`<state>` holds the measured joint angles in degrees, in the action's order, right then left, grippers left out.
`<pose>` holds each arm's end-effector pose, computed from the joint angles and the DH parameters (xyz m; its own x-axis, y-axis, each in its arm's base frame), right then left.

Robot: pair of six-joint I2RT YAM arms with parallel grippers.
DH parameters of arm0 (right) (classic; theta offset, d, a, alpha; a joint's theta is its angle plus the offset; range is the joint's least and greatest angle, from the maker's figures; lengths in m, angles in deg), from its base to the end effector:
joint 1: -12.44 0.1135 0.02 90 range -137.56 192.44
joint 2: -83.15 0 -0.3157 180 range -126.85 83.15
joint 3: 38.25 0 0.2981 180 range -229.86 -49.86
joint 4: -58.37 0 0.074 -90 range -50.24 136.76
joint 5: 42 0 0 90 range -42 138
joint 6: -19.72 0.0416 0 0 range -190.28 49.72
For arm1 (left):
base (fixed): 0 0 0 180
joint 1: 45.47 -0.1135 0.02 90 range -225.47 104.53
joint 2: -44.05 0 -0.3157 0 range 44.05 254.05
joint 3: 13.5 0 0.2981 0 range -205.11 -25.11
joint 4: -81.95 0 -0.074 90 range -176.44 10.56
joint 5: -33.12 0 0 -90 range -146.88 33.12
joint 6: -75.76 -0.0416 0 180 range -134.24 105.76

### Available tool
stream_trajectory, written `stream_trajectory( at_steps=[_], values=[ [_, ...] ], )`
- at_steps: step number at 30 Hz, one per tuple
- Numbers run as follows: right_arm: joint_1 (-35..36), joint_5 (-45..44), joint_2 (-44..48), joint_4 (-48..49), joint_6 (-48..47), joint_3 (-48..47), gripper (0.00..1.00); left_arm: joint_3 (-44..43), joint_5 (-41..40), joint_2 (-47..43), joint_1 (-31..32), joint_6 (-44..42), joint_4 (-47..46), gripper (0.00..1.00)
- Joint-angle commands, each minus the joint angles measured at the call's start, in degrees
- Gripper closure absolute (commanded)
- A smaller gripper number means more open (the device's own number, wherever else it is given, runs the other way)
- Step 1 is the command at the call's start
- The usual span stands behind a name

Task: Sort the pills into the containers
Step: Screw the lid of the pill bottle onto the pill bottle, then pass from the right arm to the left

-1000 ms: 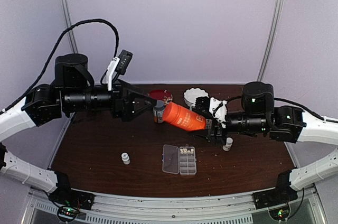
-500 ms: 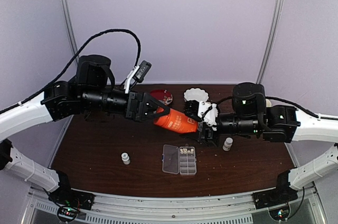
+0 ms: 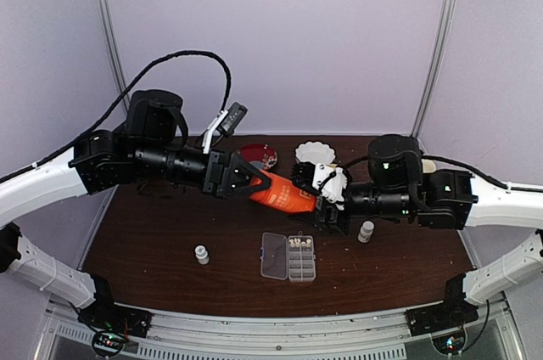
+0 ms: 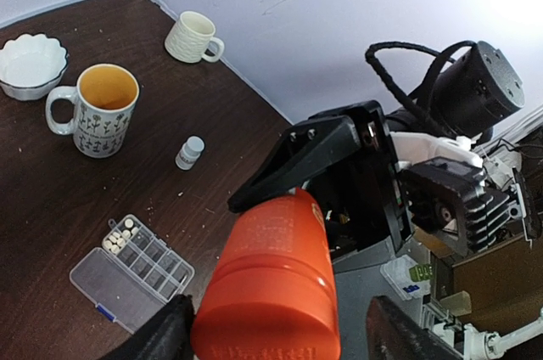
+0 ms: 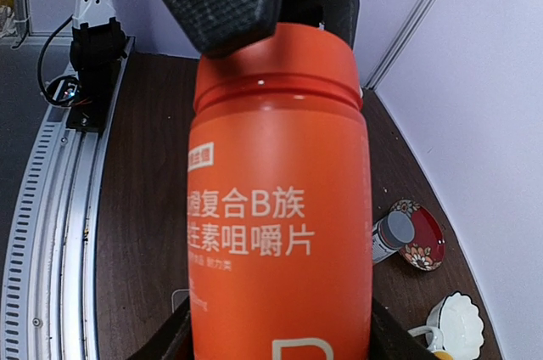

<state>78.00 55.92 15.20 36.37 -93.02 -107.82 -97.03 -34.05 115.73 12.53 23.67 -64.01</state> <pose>0.1220 0.2823 0.3744 0.2363 -0.4053 -0.8831 -0.9366 0.1469 -0.3181 0.1541 -0.2770 0.4320 -0.7551 0.1398 -0.6405 0.6439 0.3418 -0.6845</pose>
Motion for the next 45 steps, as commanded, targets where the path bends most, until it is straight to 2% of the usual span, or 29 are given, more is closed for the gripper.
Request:
stream_trajectory(
  at_steps=[1,5,7,10,13,17,22,25,30,34,37,40,41,43,45],
  values=[
    [0.3,-2.2,-0.4,1.2,0.1,-2.4,1.0,-2.0,0.7,0.1,-0.2,-0.9,0.1,0.33],
    [0.3,-2.8,-0.8,0.7,1.0,-2.9,1.0,-2.4,0.3,0.7,-0.4,-2.0,1.4,0.37],
    [0.3,-2.5,-1.4,-0.4,1.5,-3.6,1.0,-2.7,0.9,1.1,-0.4,-2.7,1.8,0.43],
    [0.3,-0.3,-1.7,-1.5,2.1,-4.2,1.0,-2.9,2.6,1.7,-0.4,-4.7,1.8,0.67],
    [0.2,3.6,-1.1,-1.1,2.7,-3.7,1.0,-3.1,3.4,2.5,-0.4,-6.7,2.6,0.85],
    [-0.4,8.1,-0.8,-1.1,4.3,-3.7,1.0,-3.1,4.8,2.8,-0.4,-10.0,2.8,1.0],
    [-2.8,21.8,-1.3,-2.9,7.7,-5.1,1.0,-1.1,7.3,2.0,-0.3,-18.0,0.7,1.0],
    [-3.8,27.2,-1.8,-3.5,9.4,-5.8,1.0,2.7,6.0,0.0,-0.3,-24.0,-5.0,1.0],
    [-4.1,28.3,-1.2,-4.5,9.6,-6.0,1.0,7.5,2.0,-3.5,0.0,-40.0,-15.0,1.0],
    [-4.1,29.1,-0.6,-4.6,9.9,-5.5,1.0,6.2,5.7,-2.8,0.1,-51.4,-15.1,1.0],
    [-4.1,28.5,-0.5,-4.1,10.1,-4.6,0.99,4.9,4.6,-2.2,0.3,-54.7,-14.4,1.0],
    [-4.1,25.8,-0.7,-5.2,9.5,-4.3,0.65,2.4,0.1,-1.5,0.2,-52.8,-11.5,1.0],
    [-4.1,24.8,-0.6,-5.5,9.3,-4.2,0.57,1.7,-0.9,-1.3,0.3,-52.4,-9.8,1.0],
    [-4.1,22.0,0.2,-5.2,9.0,-3.3,0.29,0.6,-3.8,-1.5,0.3,-50.8,-6.2,1.0],
    [-4.2,18.2,1.7,-3.7,9.2,-1.2,0.21,0.2,-8.2,-2.2,0.3,-48.7,-2.8,1.0]
  ],
)
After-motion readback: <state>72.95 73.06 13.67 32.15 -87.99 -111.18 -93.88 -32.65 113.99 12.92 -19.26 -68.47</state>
